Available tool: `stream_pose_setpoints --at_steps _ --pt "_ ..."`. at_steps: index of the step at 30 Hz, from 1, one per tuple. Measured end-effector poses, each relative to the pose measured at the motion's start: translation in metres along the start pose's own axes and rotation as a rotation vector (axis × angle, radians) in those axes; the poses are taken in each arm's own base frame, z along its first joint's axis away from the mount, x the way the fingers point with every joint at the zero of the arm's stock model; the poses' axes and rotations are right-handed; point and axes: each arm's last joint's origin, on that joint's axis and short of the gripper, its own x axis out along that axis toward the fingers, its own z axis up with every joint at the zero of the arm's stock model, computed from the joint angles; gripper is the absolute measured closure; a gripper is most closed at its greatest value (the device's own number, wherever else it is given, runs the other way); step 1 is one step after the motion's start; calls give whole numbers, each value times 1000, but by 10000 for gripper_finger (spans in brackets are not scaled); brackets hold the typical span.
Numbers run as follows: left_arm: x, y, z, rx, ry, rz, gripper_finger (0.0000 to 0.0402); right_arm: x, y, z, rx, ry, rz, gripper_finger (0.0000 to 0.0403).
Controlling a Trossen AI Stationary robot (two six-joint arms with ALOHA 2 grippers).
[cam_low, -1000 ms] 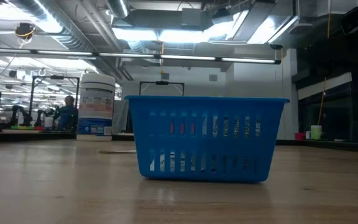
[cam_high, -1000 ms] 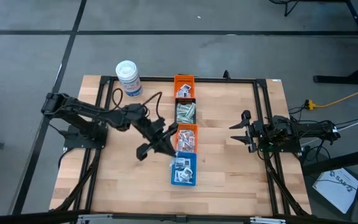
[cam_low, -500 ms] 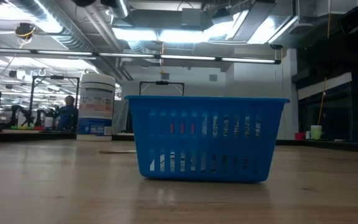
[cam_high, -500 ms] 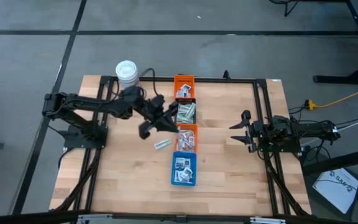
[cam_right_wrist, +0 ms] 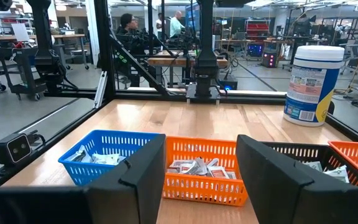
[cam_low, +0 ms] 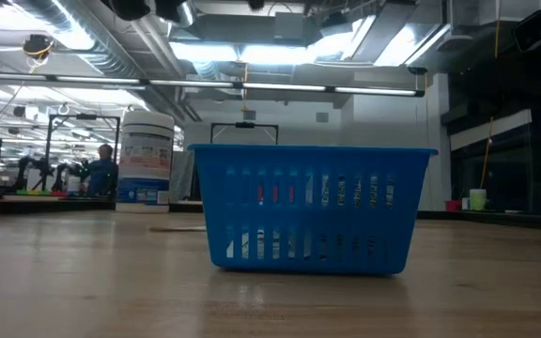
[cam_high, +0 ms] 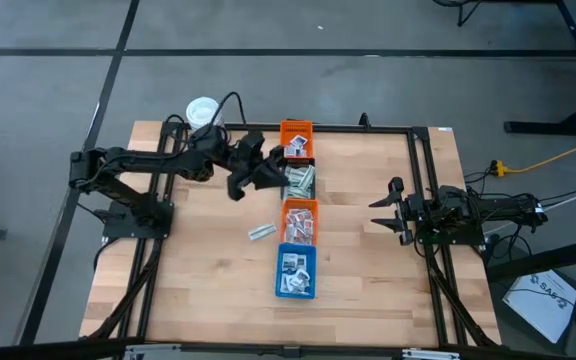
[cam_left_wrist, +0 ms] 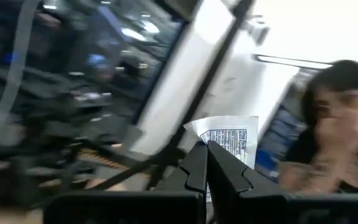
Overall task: Pick & Place First Aid Supplies
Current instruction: Put the blue alcohol pad into the top orange bin
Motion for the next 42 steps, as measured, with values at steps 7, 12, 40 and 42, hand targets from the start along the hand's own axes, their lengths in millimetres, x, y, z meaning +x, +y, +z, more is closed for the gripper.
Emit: stream_pose_setpoints --at_steps 7,12,40,42 --pt "-14 28 -5 -8 39 286 400 0 0 0 0 0 0 208" --pt "-25 44 -16 -46 102 526 400 0 0 0 0 1 0 208" --pt "-74 100 -5 -35 484 927 400 0 0 0 0 0 0 208" --pt "-75 112 -1 -54 506 962 400 0 0 0 0 1 0 208"
